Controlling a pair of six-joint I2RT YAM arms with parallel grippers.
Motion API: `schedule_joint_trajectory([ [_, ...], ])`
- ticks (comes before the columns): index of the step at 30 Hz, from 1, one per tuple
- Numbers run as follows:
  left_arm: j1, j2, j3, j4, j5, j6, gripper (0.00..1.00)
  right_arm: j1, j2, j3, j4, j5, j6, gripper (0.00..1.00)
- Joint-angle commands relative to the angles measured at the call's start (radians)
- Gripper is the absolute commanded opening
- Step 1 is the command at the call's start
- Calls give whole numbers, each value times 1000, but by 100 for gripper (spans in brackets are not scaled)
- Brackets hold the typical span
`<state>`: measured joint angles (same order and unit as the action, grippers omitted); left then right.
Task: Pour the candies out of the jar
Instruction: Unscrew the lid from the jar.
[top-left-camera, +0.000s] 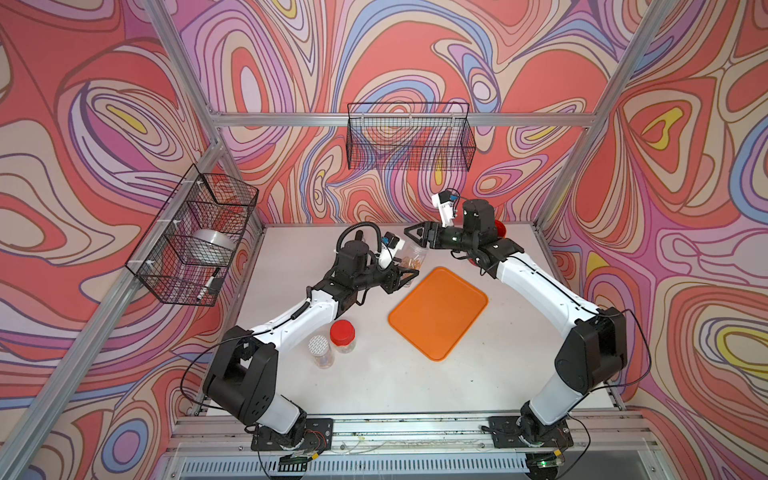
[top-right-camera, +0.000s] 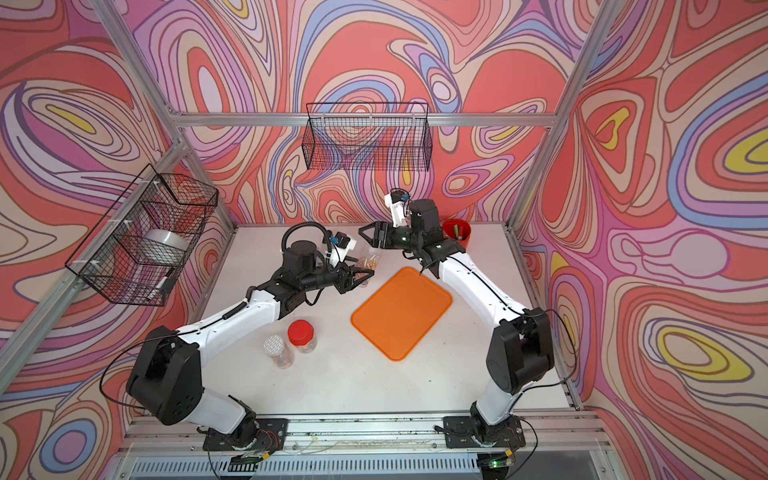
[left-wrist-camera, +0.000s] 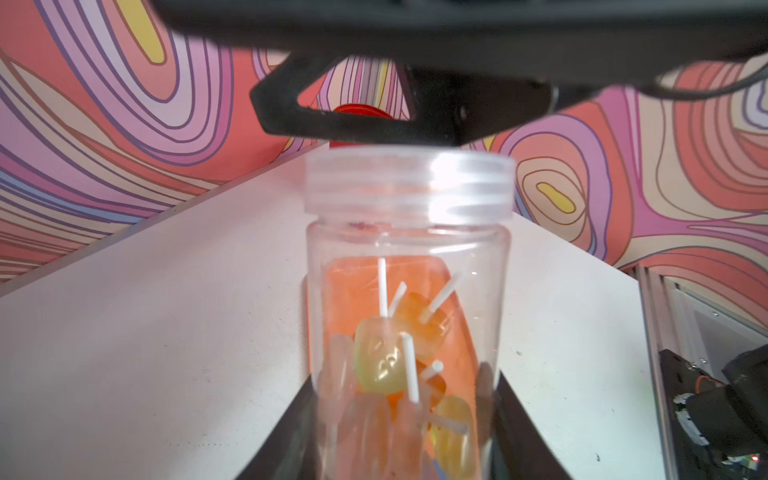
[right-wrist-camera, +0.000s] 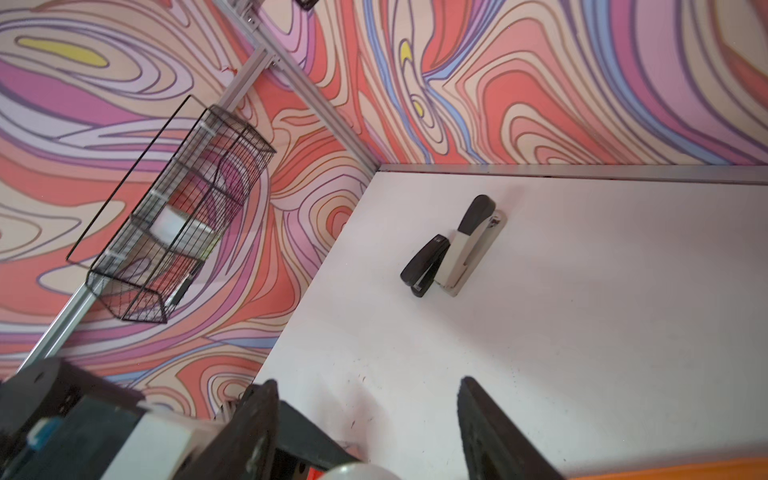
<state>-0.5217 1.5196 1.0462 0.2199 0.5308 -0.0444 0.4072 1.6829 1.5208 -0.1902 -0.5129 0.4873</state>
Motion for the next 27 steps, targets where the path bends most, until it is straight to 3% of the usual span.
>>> schedule_joint_trajectory([
  [1, -22, -38, 26, -8, -91, 55, 0, 9, -10, 20, -61, 127, 37, 73],
  [5, -29, -45, 25, -7, -143, 56, 0, 32, -9, 33, -118, 199, 23, 73],
  [15, -41, -37, 31, -28, -228, 71, 0, 86, -29, -3, -132, 220, 45, 71],
  [21, -43, -35, 33, -33, -238, 69, 0, 93, -16, 4, -124, 208, 51, 62],
  [27, -43, -33, 31, -25, -236, 58, 0, 93, -11, -3, -110, 190, 50, 41],
])
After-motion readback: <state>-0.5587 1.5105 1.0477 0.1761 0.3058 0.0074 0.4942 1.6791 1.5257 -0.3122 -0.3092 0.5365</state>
